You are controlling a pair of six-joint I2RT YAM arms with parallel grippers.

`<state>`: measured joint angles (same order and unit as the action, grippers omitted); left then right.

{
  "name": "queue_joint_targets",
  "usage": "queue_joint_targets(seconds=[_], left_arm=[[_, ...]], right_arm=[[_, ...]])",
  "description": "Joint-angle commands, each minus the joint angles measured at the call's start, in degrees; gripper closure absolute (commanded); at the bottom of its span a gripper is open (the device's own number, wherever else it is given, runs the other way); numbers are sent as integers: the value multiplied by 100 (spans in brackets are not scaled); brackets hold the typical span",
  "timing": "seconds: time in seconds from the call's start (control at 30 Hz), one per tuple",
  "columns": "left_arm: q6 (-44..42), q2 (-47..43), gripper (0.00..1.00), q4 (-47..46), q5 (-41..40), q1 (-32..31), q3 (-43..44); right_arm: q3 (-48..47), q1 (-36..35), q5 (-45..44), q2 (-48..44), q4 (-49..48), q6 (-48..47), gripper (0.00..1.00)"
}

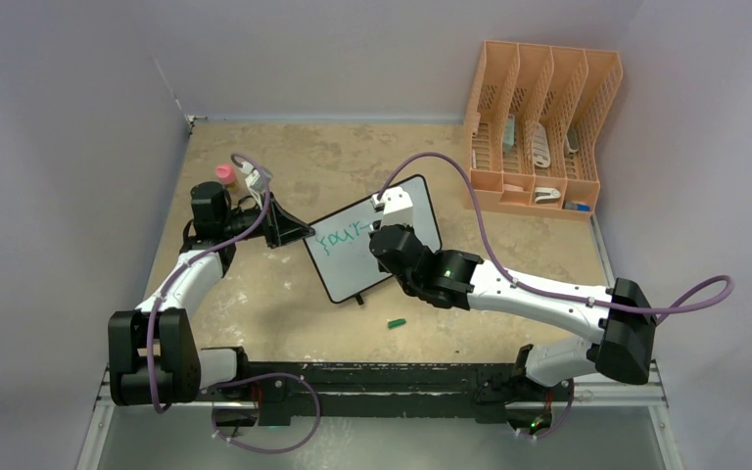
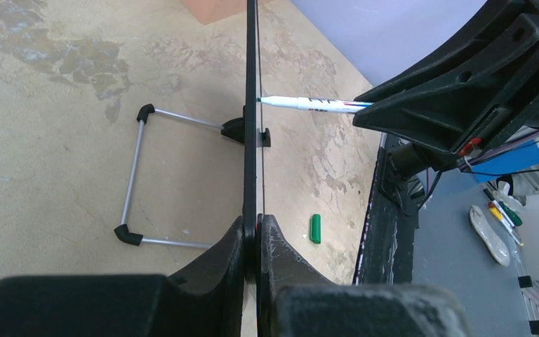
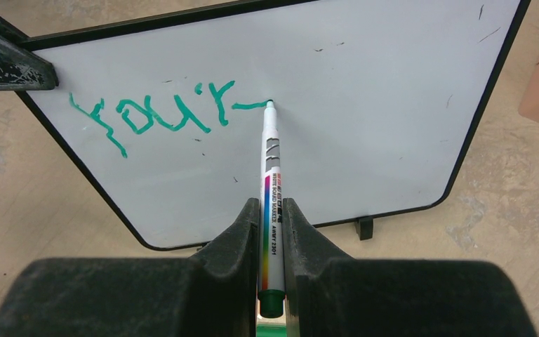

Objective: Write a sentence on the whiteboard

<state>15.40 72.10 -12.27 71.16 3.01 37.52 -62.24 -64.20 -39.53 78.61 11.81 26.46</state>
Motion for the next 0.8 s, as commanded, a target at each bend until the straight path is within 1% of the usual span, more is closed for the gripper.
queue_joint_targets(seconds=[0.0, 0.4, 0.77], left_arm=[[-177, 6, 100, 57, 197, -70, 155], [-178, 14, 100, 57, 183, -61, 157], [-186, 39, 100, 58, 168, -64, 168]], right_arm=[[-201, 57, -182, -101, -195, -93, 100], [-212, 57, 3, -93, -560, -388, 100], [-194, 57, 240, -47, -652, -510, 100]])
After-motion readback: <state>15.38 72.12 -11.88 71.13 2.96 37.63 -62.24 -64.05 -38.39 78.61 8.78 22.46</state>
